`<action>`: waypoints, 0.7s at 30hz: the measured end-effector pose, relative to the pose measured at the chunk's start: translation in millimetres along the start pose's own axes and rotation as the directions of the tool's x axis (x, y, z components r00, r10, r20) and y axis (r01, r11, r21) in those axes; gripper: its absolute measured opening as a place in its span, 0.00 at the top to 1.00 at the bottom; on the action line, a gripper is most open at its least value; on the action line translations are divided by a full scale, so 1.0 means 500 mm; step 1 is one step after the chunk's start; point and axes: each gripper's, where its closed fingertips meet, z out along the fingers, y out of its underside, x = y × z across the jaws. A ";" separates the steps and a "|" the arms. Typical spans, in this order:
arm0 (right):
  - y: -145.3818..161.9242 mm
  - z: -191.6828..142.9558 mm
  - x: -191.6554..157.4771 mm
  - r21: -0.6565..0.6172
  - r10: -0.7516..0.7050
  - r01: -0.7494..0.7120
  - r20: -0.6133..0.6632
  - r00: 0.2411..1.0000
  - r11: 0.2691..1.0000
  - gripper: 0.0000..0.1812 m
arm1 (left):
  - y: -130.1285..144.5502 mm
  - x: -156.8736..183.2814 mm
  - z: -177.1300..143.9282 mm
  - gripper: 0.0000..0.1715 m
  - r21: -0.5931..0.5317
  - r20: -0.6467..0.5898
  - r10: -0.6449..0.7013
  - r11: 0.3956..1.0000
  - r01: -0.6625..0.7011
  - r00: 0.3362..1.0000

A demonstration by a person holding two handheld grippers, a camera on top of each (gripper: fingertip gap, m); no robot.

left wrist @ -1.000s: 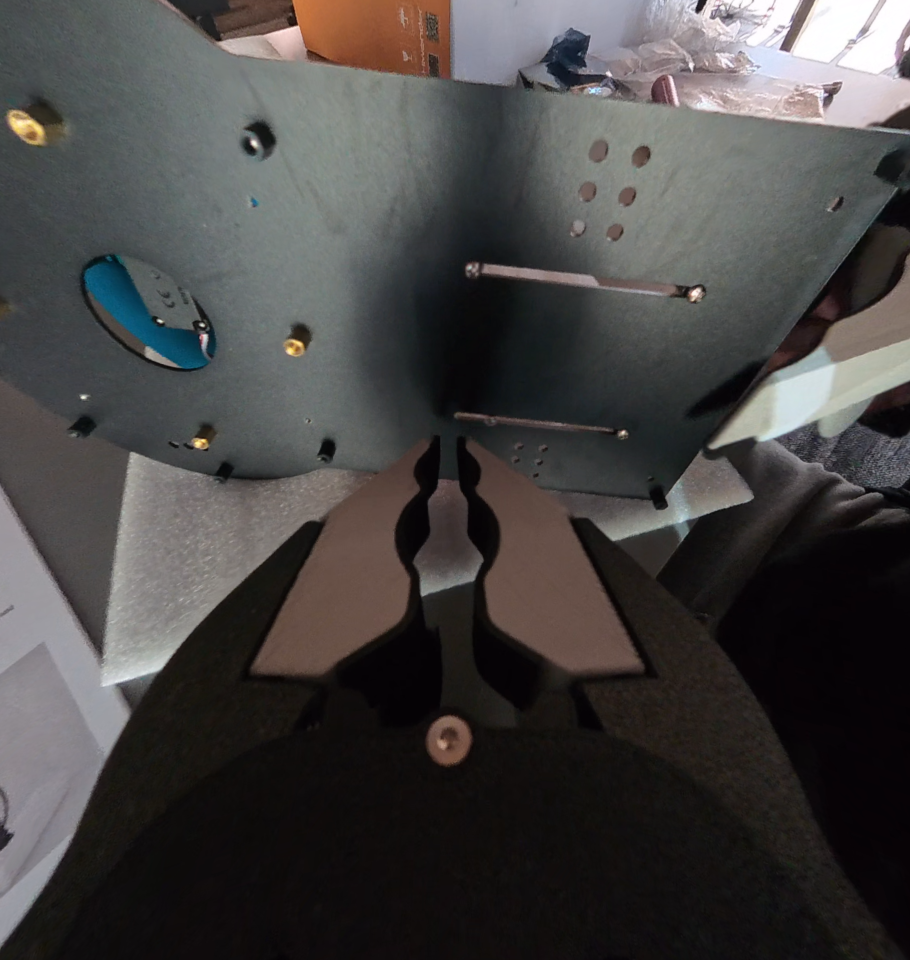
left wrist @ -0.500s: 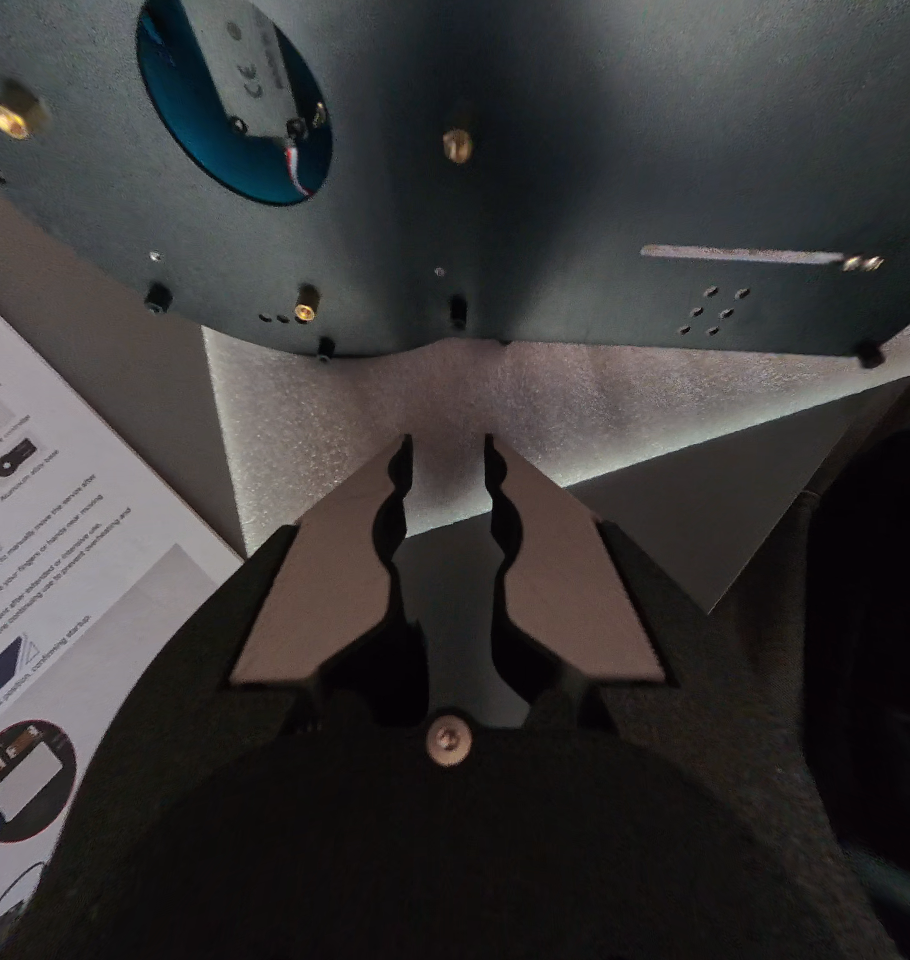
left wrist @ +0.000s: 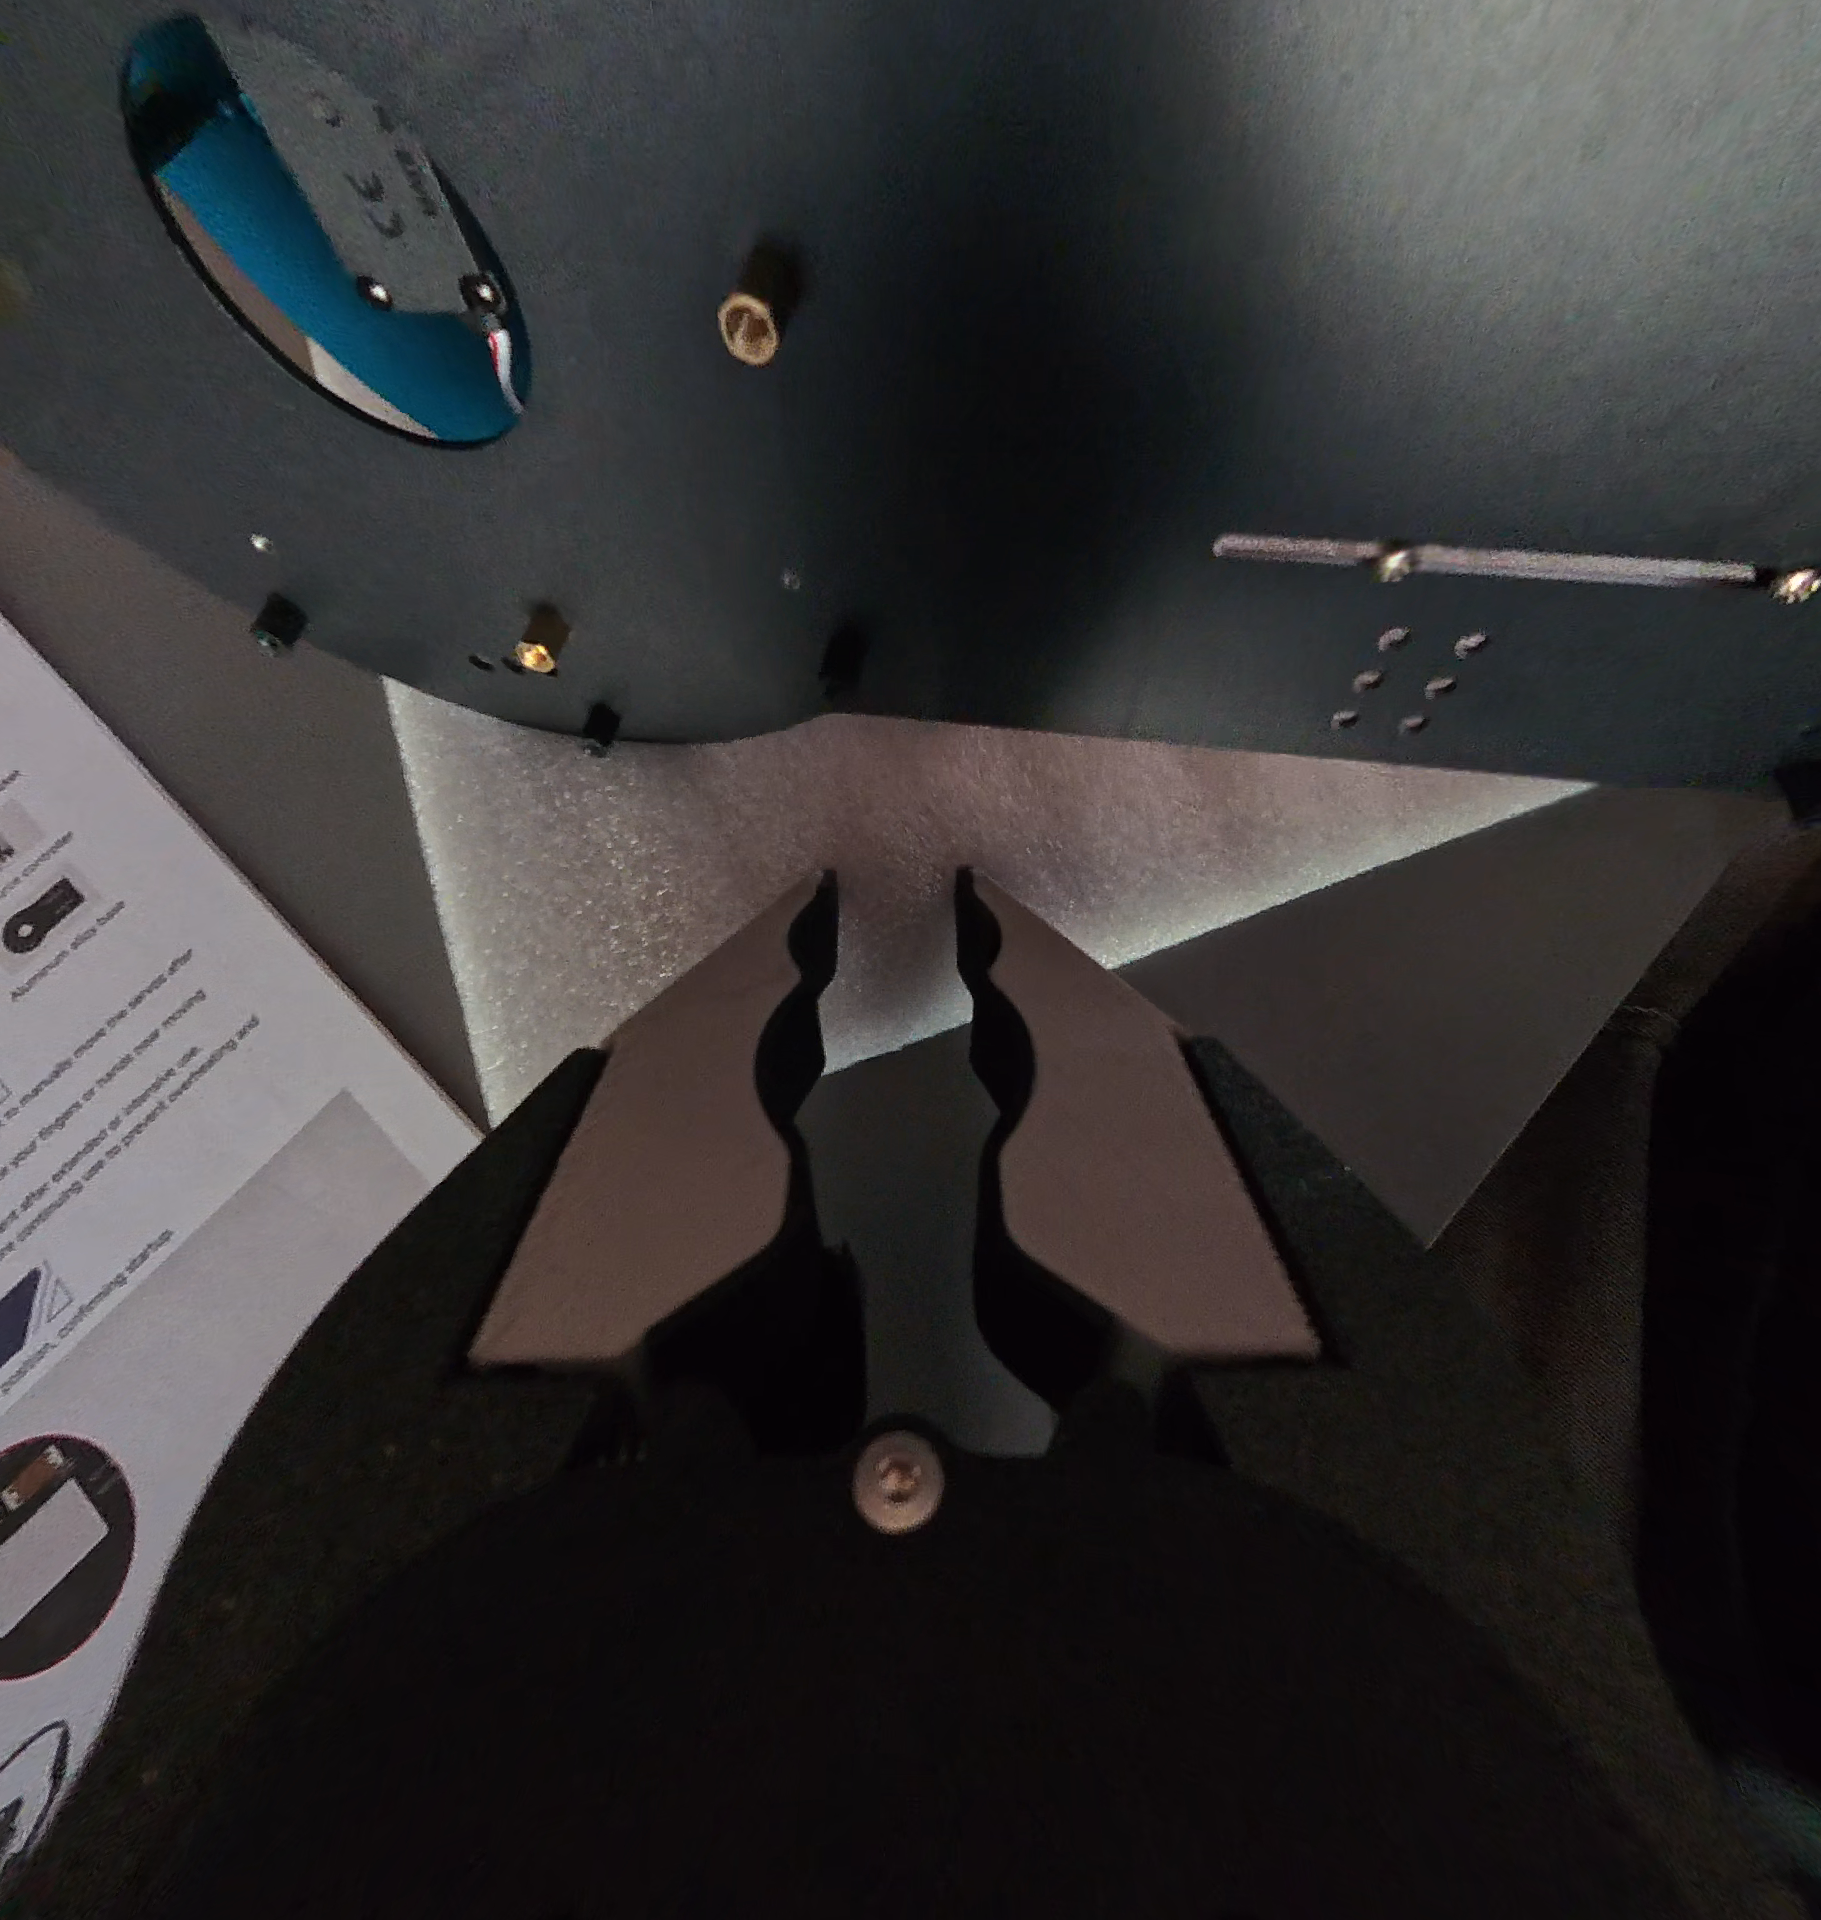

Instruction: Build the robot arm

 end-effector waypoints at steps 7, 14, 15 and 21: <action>0.030 0.005 -0.015 -0.009 0.074 -0.073 0.071 0.995 0.997 0.94 | 0.000 -0.001 0.000 0.87 0.001 0.003 -0.017 1.000 0.017 1.000; 0.057 -0.005 -0.026 -0.031 0.127 -0.123 0.248 0.960 0.992 0.83 | 0.000 -0.002 -0.001 0.87 0.003 0.019 -0.033 0.999 0.033 0.999; 0.059 -0.018 -0.029 -0.044 0.149 -0.142 0.308 0.940 0.989 0.79 | 0.000 -0.002 -0.001 0.87 0.003 0.019 -0.038 0.999 0.038 0.999; 0.055 -0.087 0.094 -0.111 0.174 -0.139 0.444 0.879 0.984 0.76 | -0.001 -0.003 -0.001 0.87 0.001 0.026 -0.042 0.999 0.042 0.999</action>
